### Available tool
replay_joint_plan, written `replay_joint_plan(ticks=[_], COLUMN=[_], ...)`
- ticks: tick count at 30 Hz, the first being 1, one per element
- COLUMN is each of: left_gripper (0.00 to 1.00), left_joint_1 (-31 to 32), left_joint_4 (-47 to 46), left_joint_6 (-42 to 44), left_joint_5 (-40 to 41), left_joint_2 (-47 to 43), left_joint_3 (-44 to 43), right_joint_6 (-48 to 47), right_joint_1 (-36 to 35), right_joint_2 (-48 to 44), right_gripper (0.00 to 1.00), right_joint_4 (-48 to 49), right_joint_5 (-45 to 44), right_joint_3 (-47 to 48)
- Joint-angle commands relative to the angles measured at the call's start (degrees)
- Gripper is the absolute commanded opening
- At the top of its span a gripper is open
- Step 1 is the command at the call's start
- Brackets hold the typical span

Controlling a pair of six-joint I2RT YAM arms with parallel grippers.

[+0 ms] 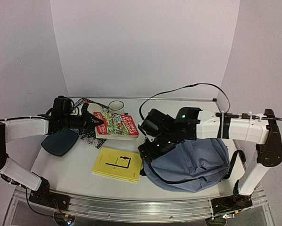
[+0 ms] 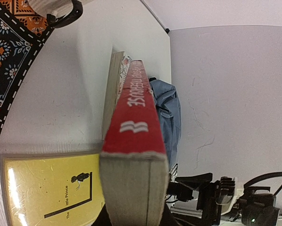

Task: Pack the student bag
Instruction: Pick up the largest pocket of the bag from the student bag.

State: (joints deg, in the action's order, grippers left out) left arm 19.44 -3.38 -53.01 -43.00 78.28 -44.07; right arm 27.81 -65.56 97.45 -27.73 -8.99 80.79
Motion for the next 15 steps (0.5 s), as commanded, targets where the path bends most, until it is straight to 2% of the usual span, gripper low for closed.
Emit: replay_joint_plan(ticks=[1, 6, 11, 15], left_gripper=[0.0, 0.0, 0.0, 0.0], left_joint_1=[0.06, -0.01, 0.06, 0.03], left_joint_4=[-5.29, -5.31, -5.32, -5.26], left_joint_6=[-0.86, -0.69, -0.28, -0.04], left_joint_5=[0.57, 1.28, 0.3, -0.3], left_joint_2=[-2.99, -3.84, -4.23, -4.66], left_joint_3=[0.41, 1.54, 1.85, 2.18], right_joint_6=[5.81, 7.81, 8.5, 8.16], right_joint_1=[-2.55, -4.45, -4.58, -4.58], right_joint_2=[5.46, 11.1, 13.46, 12.46], right_gripper=[0.84, 0.81, 0.7, 0.49], right_joint_4=[-7.96, -13.99, -17.69, -19.49], right_joint_5=[-10.13, -16.26, -19.17, -20.66], right_joint_3=[4.72, 9.84, 11.29, 11.23])
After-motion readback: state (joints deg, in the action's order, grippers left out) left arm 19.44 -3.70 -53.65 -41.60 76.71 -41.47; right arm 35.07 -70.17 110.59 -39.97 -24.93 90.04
